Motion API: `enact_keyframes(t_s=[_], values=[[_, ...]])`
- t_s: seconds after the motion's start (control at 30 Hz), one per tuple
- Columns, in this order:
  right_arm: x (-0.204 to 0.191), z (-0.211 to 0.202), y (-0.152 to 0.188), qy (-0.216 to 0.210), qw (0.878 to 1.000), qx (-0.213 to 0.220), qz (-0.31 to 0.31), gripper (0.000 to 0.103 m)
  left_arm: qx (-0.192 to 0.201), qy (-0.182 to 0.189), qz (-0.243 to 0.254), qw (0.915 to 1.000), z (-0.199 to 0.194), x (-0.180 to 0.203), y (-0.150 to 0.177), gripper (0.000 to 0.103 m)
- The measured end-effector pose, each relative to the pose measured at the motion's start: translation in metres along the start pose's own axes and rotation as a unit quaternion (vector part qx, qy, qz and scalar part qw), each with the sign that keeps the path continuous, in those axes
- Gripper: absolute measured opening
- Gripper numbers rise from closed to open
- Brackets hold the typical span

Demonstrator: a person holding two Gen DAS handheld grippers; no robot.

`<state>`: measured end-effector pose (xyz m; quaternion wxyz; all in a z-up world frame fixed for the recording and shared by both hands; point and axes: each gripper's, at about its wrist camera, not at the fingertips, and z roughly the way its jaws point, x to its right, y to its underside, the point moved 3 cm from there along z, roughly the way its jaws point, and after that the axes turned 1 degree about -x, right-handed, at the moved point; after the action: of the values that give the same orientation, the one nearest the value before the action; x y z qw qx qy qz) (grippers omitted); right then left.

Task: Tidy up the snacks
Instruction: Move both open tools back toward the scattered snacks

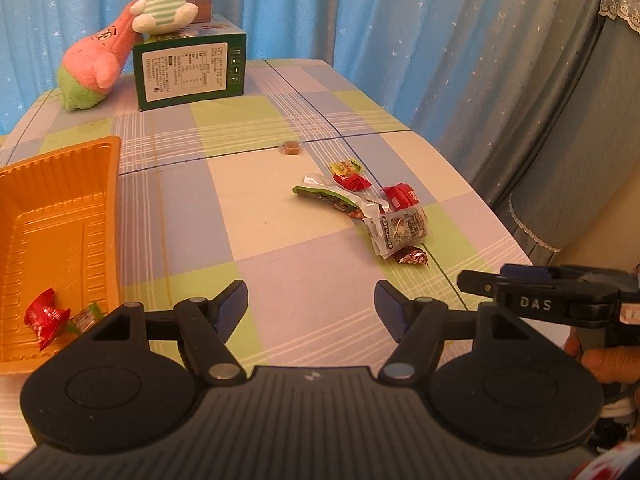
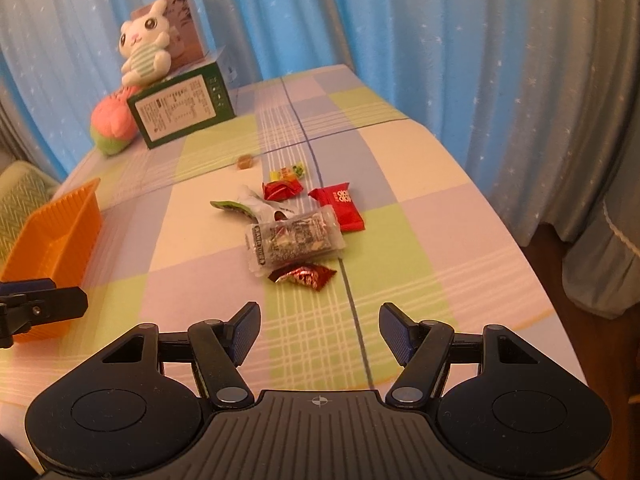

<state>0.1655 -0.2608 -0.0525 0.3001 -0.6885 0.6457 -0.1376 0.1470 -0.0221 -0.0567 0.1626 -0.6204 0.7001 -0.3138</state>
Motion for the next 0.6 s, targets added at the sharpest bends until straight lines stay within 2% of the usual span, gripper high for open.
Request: enact_keyframes(t_s=[0.27,0.4,0.5,0.6], values=[[-0.003,0.053,-0.015,-0.015,0.997,-0.045,-0.059,0.066,-0.01,0.003,-0.007,0.9999,0.023,-0.007,-0.005,0.067],[-0.005,0.077,-0.019,-0.009,0.994,-0.059,-0.093,0.066,-0.015,0.004,-0.014,0.9998,0.03,-0.013,-0.005,0.067],[-0.006,0.09,-0.021,-0.009,0.992,-0.066,-0.11,0.056,-0.019,0.003,-0.021,0.9996,0.034,-0.018,-0.004,0.067],[-0.007,0.099,-0.024,-0.016,0.991,-0.064,-0.118,0.054,-0.02,0.005,-0.027,0.9994,0.036,-0.021,-0.002,0.067]])
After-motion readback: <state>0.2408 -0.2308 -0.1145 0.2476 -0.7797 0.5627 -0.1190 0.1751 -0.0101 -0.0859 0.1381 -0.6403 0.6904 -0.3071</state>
